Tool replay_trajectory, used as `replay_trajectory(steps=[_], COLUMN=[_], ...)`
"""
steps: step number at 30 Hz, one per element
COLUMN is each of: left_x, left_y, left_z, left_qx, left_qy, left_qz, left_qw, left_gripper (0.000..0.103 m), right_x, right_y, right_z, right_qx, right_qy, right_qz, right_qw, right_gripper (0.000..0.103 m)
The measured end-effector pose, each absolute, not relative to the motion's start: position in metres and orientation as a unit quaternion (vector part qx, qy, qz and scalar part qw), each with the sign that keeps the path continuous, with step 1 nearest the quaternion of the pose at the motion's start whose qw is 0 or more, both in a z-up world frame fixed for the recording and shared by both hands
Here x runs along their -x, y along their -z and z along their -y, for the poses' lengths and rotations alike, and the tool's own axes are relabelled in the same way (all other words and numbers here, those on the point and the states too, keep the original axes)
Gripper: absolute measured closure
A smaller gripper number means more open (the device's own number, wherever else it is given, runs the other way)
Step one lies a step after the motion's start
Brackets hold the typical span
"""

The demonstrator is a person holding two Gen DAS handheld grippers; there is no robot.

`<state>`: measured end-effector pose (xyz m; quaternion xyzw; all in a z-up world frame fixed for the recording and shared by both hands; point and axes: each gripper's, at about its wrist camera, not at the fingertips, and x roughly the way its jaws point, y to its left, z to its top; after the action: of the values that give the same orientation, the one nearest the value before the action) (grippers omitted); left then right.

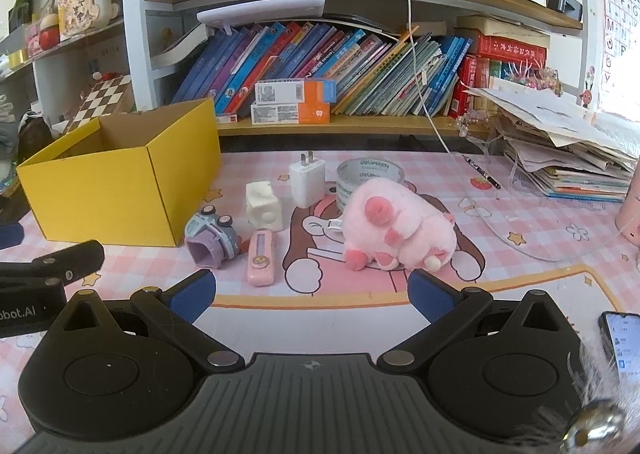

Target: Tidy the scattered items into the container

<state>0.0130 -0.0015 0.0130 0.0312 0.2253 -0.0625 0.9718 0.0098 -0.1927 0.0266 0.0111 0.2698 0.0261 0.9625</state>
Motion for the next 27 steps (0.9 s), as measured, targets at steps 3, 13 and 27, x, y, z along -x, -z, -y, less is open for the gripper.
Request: replay_trajectory(steps=[3, 13, 27], left_x=[-0.020, -0.032, -0.041], left_y=[-0.012, -0.009, 0.005], left_z=[0.001, 0.021, 0.066], left_qx=[-0.022, -0.070, -0.131], left_qy=[0.078, 0.129, 0.190], left_qz=[-0.234, -0.219, -0.165], left_qw=[0.969, 0.965, 0.959], left_gripper=[0.000, 0.000, 0.000], right_x=[-0.011, -0.023, -0.049], right_y=[-0.027, -0.026, -0.010], right_z=[0.197, 0.223, 0.256], right_qx=[-0.004, -0.003, 0.018], right_qy=[-0.032, -0.059, -0.013], right_qz=[-0.265, -0.253, -0.270], right_qw=[0.964, 0.966, 0.963], right_gripper=[0.000, 0.000, 0.001])
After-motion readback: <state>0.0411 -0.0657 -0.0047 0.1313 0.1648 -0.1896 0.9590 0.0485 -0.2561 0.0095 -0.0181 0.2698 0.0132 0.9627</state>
